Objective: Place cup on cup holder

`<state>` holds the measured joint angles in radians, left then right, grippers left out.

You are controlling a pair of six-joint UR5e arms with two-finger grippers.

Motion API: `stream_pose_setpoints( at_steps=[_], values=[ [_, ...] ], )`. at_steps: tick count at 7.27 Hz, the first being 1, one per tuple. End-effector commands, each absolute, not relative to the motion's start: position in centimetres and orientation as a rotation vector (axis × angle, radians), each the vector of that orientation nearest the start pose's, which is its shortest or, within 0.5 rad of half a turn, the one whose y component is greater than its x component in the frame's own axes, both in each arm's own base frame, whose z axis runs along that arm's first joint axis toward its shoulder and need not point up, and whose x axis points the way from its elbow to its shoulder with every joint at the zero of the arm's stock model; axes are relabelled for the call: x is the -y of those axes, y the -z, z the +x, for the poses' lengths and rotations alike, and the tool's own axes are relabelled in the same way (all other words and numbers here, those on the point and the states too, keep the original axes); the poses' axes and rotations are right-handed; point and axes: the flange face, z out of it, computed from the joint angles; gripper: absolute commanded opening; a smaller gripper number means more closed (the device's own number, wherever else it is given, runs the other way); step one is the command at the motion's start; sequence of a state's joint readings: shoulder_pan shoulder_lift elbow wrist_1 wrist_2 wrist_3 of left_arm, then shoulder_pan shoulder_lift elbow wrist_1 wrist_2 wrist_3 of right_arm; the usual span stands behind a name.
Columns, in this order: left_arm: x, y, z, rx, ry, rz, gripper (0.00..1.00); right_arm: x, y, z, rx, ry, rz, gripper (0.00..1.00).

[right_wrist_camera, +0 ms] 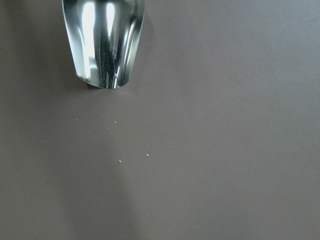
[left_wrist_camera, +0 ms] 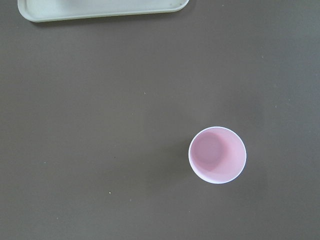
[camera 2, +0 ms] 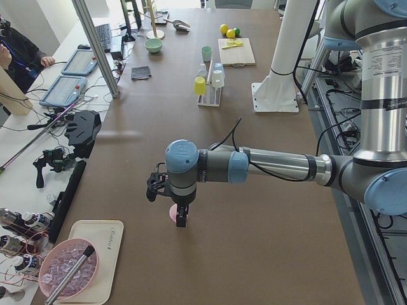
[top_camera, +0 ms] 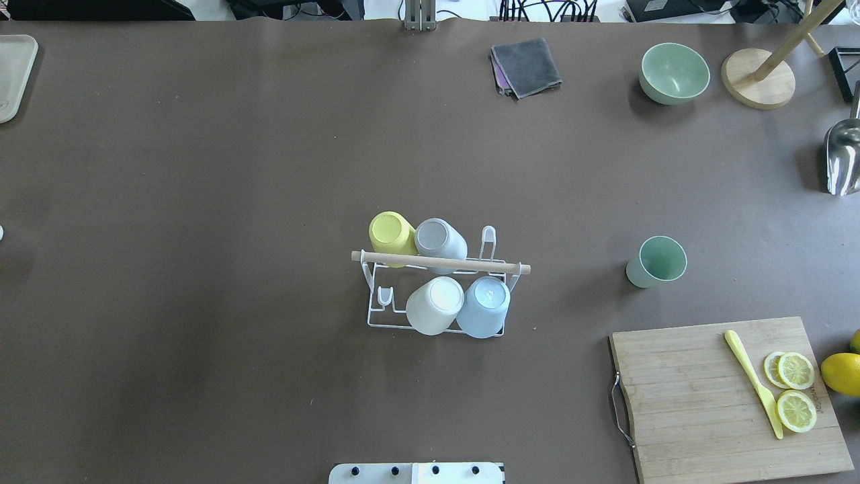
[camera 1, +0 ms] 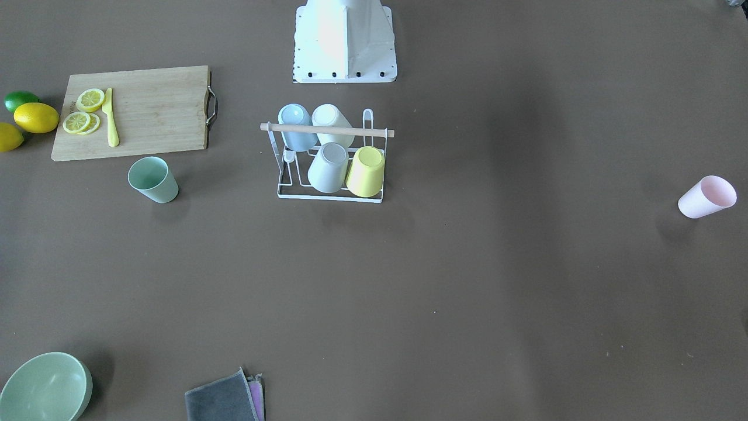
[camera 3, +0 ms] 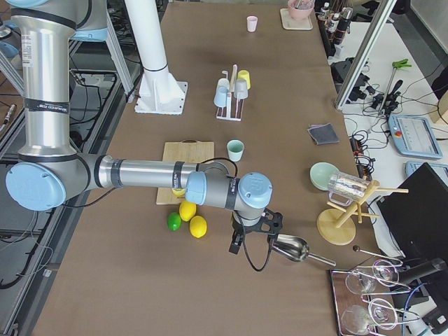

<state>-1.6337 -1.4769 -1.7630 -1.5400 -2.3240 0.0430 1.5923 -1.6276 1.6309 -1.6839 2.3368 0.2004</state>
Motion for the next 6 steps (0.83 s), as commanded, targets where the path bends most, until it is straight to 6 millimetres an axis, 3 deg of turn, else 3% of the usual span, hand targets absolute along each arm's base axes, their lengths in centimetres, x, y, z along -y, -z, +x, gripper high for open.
stream_pose_setpoints(
  at_steps=[1,4,6],
  values=[
    [45.4,-61.3,-9.4,-0.746,-0.027,0.159,0.98,45.7,-66.9,7.4,0.754,-0.254,-0.175,1.00],
    [45.5,-67.3,-9.4,-0.742,-0.044,0.199,0.98,45.7,-66.9,7.4,0.754,-0.254,-0.175,1.00],
    [45.9,-67.4,-8.3,-0.741,-0.080,0.219,0.98,45.8,-66.7,7.4,0.753,-0.252,-0.171,1.00]
  ],
)
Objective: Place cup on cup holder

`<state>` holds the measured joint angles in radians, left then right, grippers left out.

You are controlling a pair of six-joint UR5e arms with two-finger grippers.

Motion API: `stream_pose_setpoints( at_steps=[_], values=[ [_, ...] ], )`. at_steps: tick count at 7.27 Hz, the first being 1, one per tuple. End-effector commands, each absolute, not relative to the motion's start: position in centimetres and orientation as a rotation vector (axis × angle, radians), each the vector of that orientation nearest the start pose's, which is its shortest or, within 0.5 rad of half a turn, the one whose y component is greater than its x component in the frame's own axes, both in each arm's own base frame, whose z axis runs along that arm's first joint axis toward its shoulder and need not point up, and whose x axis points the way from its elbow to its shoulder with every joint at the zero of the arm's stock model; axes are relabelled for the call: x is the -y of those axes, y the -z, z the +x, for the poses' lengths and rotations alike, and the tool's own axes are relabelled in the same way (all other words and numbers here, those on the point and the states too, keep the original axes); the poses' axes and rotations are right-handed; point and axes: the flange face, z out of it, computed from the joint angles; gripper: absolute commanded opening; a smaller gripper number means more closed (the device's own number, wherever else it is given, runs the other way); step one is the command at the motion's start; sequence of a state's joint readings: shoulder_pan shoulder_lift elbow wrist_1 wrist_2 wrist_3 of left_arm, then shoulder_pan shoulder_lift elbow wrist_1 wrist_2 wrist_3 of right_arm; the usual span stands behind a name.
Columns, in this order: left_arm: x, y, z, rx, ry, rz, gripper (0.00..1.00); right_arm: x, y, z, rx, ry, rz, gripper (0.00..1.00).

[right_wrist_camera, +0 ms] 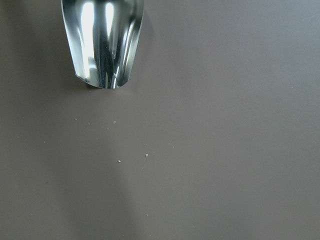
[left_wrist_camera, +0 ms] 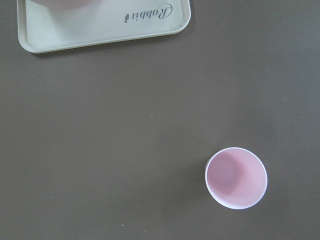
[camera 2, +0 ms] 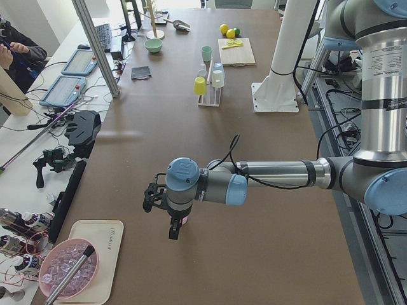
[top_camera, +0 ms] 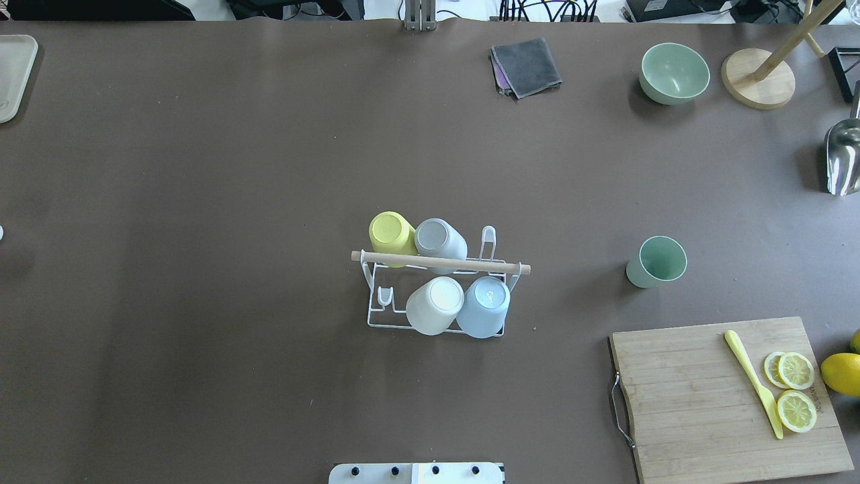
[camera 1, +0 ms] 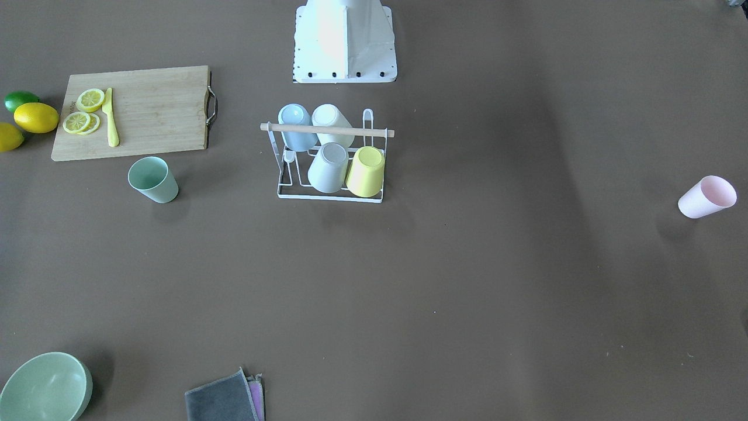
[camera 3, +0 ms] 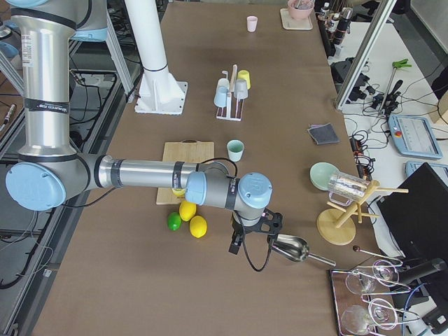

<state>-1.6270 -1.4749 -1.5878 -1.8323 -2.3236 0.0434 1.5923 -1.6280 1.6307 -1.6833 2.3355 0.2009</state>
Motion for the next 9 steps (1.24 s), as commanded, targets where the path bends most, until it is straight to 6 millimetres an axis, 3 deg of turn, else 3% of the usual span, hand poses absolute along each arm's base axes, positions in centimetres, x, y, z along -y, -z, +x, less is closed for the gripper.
stream_pose_setpoints(
  at_steps=[1,3,4,6,7,9],
  values=[
    [46.5,-67.2,-6.9,-0.729,-0.121,0.218,0.98,45.8,-66.7,7.4,0.756,-0.254,-0.171,1.00],
    [49.3,-65.1,-2.1,-0.579,-0.259,0.245,0.98,46.1,-66.4,7.1,0.754,-0.243,-0.168,1.00],
    [50.0,-64.1,-1.8,-0.572,-0.269,0.259,0.98,46.1,-66.4,6.9,0.753,-0.240,-0.169,1.00],
    [50.7,-60.0,0.2,-0.530,-0.329,0.328,0.98,46.5,-65.8,6.7,0.755,-0.231,-0.159,1.00],
    [51.0,-58.2,-0.4,-0.384,-0.349,0.365,0.98,46.9,-65.0,6.6,0.761,-0.225,-0.146,1.00],
    [51.1,-55.5,0.8,-0.230,-0.532,0.367,0.98,47.6,-62.5,5.5,0.762,-0.190,-0.110,1.00]
  ],
)
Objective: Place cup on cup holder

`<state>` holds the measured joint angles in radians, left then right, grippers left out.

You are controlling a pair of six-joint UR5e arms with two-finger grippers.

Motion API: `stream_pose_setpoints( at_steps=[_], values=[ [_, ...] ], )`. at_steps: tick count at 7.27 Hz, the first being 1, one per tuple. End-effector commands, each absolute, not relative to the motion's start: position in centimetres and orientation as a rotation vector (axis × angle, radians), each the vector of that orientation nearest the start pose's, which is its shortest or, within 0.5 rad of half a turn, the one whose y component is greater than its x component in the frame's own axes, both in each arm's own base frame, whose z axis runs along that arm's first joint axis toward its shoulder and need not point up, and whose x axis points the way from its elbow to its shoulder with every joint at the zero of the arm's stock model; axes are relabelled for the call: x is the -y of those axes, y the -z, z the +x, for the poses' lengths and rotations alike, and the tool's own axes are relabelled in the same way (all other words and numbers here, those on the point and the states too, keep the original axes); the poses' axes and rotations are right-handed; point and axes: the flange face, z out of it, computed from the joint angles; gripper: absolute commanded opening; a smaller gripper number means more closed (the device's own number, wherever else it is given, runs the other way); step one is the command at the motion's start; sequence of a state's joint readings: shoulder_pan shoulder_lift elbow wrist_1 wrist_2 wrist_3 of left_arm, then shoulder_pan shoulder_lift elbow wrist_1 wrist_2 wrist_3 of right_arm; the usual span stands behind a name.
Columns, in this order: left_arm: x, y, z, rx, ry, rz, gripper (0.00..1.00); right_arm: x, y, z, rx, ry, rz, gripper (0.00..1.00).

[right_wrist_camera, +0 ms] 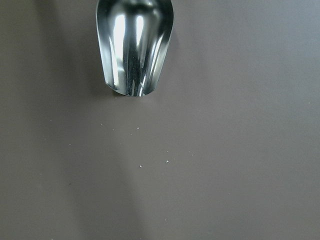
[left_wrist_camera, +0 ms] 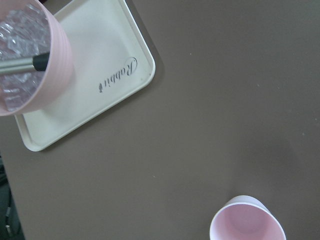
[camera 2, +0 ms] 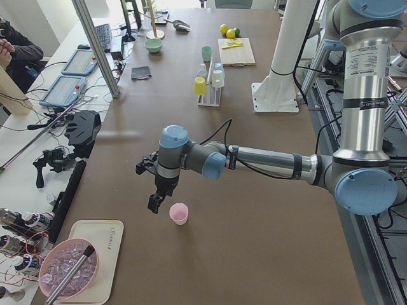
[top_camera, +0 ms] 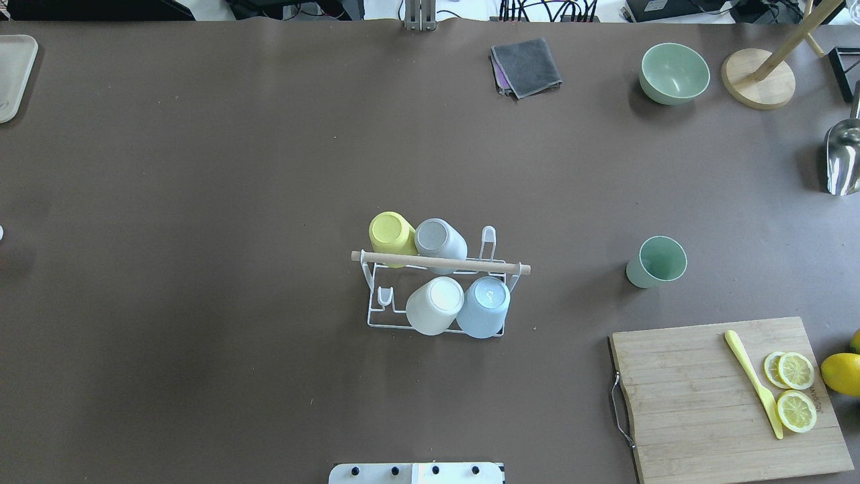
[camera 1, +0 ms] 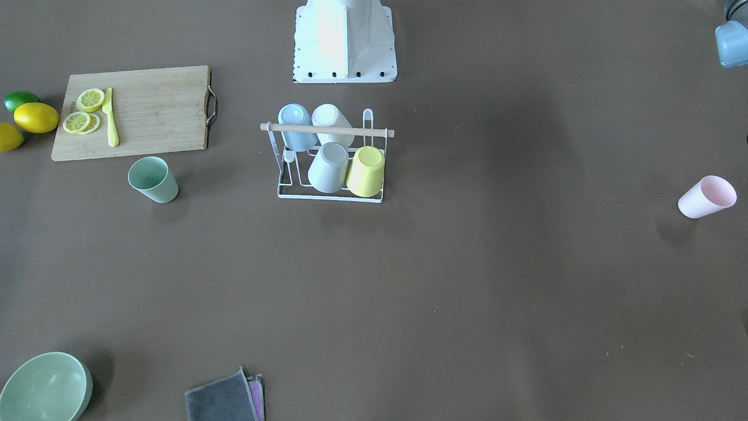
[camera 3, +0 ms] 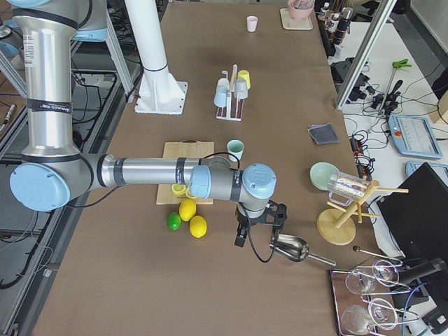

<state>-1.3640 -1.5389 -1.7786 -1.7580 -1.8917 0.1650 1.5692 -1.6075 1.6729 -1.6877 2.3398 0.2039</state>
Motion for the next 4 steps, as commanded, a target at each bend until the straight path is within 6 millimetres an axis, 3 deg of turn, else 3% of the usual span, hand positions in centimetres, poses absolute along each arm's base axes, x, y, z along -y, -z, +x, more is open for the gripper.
stream_pose_setpoints(
  at_steps=[1,3,4],
  values=[
    [52.0,-53.9,1.0,-0.152,-0.612,0.376,0.99,49.4,-60.8,2.8,0.753,-0.133,-0.106,1.00],
    [53.5,-52.7,5.0,-0.039,-0.815,0.340,0.99,51.0,-58.3,0.5,0.760,-0.078,-0.077,1.00],
    [54.6,-51.5,7.3,0.020,-0.890,0.304,0.99,51.5,-57.3,-2.6,0.757,-0.025,-0.085,1.00]
  ],
)
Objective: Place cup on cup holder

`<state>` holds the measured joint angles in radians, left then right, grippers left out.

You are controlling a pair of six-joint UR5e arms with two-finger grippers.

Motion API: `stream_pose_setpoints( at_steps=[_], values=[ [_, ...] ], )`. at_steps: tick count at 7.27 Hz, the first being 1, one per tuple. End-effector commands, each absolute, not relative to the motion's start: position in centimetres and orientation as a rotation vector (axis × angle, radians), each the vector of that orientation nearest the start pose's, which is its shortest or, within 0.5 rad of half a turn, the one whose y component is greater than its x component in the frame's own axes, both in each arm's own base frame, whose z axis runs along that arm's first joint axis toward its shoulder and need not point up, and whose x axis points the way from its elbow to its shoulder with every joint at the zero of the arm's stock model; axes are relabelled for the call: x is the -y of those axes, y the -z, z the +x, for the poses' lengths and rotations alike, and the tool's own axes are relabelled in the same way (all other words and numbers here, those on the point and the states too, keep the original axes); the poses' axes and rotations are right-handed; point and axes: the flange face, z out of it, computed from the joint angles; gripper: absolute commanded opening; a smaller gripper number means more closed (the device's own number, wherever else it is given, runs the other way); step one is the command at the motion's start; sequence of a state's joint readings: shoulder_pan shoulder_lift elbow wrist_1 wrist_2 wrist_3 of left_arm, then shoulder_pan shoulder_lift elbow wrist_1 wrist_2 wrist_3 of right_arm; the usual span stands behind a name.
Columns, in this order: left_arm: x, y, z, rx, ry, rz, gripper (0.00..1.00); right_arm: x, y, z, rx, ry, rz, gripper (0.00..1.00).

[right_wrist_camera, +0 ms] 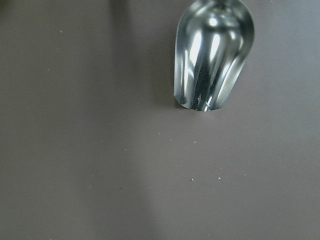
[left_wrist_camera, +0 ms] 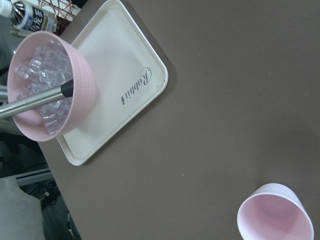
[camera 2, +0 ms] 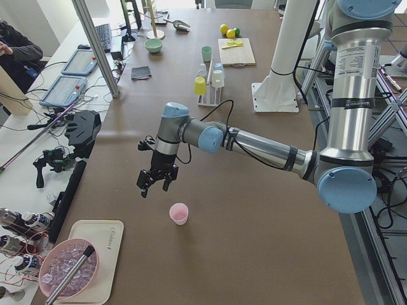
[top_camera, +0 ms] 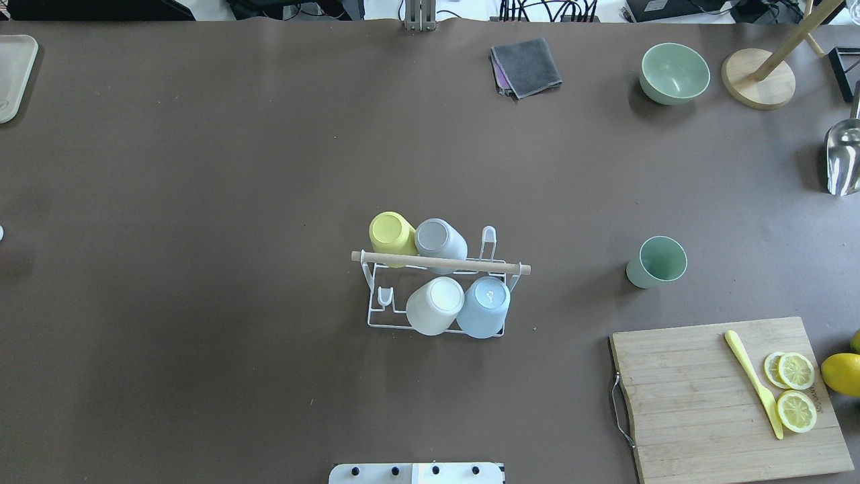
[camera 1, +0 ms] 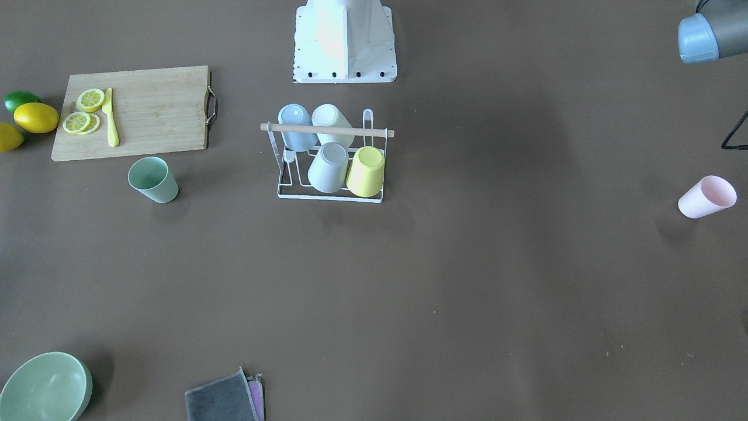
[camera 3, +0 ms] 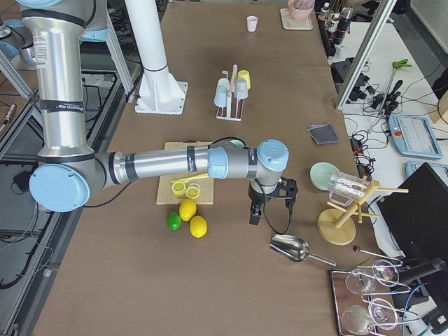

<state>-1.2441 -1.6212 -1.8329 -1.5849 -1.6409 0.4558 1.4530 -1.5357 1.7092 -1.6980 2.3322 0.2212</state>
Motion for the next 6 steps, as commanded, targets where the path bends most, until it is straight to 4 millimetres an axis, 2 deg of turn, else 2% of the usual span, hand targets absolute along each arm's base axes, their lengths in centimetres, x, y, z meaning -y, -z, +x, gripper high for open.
stream_pose_setpoints(
  at_steps=[1,2,3,4,5,6],
  values=[
    [55.3,-50.2,9.4,0.062,-0.928,0.276,0.99,52.8,-54.9,-3.8,0.757,-0.017,-0.101,1.00],
    [55.3,-50.8,12.5,0.096,-1.022,0.229,0.99,53.8,-52.0,-7.7,0.728,0.039,-0.145,1.00],
    [54.5,-51.4,15.6,0.162,-1.126,0.210,0.99,55.3,-49.4,-8.9,0.704,0.049,-0.159,1.00],
    [52.9,-52.5,19.3,0.226,-1.213,0.151,0.99,55.9,-47.7,-10.6,0.700,0.072,-0.170,1.00],
    [51.6,-53.1,21.5,0.234,-1.273,0.069,0.99,56.1,-46.4,-12.3,0.689,0.098,-0.181,1.00],
    [50.2,-53.7,23.6,0.240,-1.353,0.008,0.99,55.7,-44.0,-14.1,0.684,0.136,-0.175,1.00]
  ],
)
